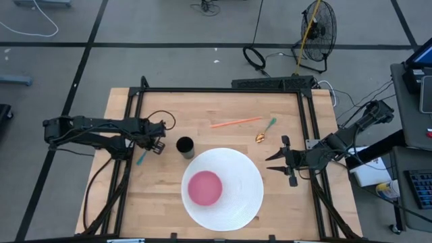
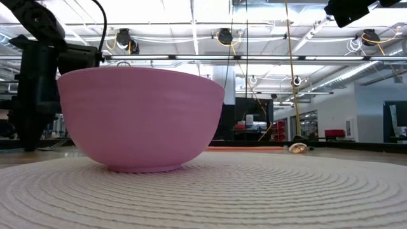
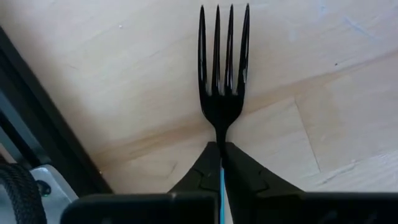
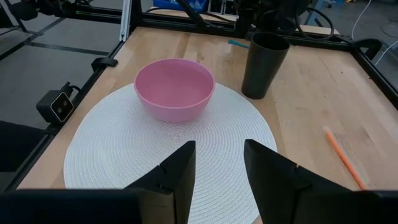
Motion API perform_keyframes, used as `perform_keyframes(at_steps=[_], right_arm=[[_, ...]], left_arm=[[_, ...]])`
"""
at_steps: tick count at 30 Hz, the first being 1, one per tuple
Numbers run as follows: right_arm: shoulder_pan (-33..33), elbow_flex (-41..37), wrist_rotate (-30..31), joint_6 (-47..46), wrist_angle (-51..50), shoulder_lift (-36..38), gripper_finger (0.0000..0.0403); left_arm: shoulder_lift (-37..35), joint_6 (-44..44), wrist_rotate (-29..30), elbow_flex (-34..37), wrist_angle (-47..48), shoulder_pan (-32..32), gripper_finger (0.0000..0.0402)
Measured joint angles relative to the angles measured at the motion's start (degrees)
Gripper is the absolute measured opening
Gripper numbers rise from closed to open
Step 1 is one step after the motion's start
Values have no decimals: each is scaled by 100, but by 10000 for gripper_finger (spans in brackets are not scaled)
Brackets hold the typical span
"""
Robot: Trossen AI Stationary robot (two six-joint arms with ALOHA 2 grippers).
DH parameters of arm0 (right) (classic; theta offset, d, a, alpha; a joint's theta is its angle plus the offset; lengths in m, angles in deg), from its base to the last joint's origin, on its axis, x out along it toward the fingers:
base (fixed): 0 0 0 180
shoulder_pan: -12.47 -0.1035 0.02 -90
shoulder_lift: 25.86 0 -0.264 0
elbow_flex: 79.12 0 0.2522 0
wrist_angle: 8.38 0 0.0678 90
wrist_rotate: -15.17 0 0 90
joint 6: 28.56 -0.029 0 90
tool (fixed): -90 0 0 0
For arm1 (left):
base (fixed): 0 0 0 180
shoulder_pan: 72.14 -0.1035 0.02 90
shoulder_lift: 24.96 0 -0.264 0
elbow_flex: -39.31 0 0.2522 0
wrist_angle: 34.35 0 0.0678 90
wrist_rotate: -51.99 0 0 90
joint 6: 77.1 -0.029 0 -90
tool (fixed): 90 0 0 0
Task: Pick & Place Utensil
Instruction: Put the blue fork in the pink bowl
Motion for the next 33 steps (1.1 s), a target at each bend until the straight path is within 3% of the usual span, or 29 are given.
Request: perform_keyframes(at_steps=[18,25,33], right_arm=[[0,0,-1,-39,-125,-2,130],[-2,-2,-1,-39,-125,-2,130],[0,-4,-1,-3,-125,-2,130]], left_arm=[[-213,-181,672,-248,-587,-2,1],[-860,-209,1037,-248,-701,-2,0],[-1777,-551,1065,-255,-1489,-4,0]])
